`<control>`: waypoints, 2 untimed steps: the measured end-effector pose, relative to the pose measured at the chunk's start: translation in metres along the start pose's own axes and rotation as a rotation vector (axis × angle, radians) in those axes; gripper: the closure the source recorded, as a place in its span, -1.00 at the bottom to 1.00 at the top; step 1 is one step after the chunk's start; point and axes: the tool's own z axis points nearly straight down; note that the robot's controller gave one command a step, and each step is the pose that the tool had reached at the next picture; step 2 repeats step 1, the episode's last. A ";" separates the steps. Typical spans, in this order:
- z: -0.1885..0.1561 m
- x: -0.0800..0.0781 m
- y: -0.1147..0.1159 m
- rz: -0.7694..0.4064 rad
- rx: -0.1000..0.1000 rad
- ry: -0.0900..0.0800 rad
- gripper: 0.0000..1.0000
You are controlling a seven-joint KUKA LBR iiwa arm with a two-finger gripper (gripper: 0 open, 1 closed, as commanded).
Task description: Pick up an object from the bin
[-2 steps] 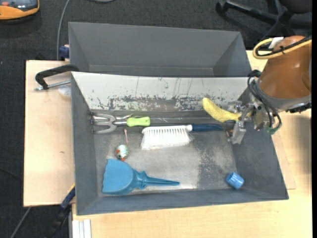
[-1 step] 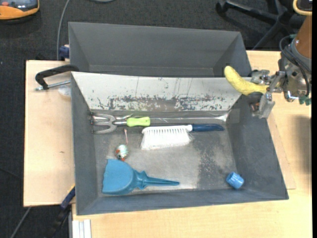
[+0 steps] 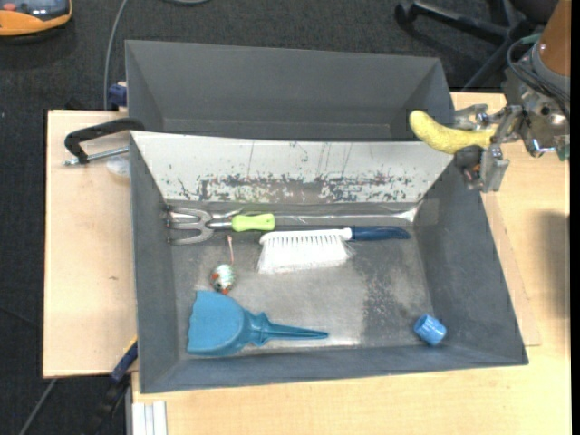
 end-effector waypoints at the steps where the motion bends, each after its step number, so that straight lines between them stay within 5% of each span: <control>1: 0.105 0.063 -0.003 -0.246 -0.003 0.004 1.00; 2: 0.105 0.063 -0.003 -0.246 -0.003 0.004 1.00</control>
Offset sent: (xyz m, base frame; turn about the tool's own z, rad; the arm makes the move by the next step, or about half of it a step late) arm -0.0528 -0.0123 -0.1074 -0.2495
